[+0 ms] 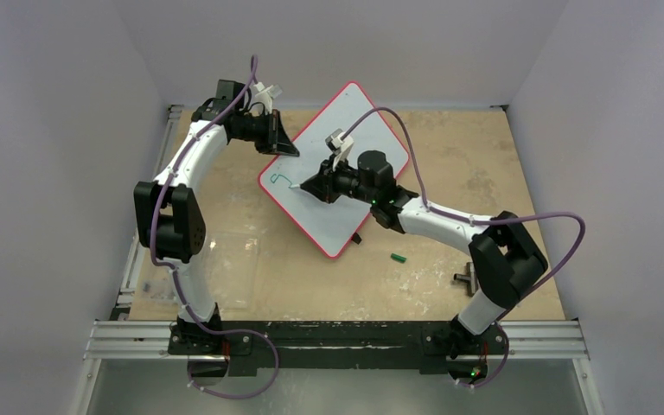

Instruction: Write a sentence on the whiteboard

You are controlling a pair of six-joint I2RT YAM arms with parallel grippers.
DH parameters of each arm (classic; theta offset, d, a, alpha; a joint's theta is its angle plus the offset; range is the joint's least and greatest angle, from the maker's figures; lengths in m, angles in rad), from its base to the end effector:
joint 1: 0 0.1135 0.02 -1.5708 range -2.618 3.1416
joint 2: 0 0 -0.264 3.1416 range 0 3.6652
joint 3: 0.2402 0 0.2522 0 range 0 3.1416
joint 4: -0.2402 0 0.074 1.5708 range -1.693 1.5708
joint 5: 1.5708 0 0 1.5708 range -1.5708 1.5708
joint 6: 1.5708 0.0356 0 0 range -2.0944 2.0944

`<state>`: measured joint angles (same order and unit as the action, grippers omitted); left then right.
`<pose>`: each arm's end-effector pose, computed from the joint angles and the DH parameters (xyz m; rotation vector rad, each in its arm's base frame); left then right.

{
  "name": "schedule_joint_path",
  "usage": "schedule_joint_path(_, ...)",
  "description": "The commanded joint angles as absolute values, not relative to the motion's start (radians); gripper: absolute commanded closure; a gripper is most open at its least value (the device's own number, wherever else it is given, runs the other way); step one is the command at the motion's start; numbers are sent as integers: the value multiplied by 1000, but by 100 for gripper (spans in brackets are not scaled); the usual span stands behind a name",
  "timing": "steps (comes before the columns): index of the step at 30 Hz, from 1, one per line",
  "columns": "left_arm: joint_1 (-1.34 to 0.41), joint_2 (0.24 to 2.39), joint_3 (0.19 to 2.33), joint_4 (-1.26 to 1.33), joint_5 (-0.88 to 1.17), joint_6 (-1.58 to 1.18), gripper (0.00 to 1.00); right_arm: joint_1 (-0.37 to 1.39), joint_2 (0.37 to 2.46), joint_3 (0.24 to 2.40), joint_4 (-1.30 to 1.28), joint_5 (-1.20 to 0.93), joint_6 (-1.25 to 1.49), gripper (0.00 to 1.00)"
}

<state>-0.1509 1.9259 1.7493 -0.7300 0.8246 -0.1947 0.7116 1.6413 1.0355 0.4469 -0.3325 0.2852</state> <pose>0.4152 -0.0896 0.2998 0.3073 2.3913 -1.1685 0.2805 0.2572 0.2696 -0.6373 1.7177 1.0064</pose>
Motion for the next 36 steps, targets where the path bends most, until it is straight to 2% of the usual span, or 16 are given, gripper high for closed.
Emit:
schedule_joint_path(1,-188,1875,1741,-750,755,-138,100,760,1655,1028,351,-362,243,100)
schedule_joint_path(20,-189,1872,1740,-746,758,-138,100,779,1631,1228,313,-347,257,100)
schedule_joint_path(36,-189,1856,1732,-740,791,-124,100,679,1500,1113,358,-302,320,100)
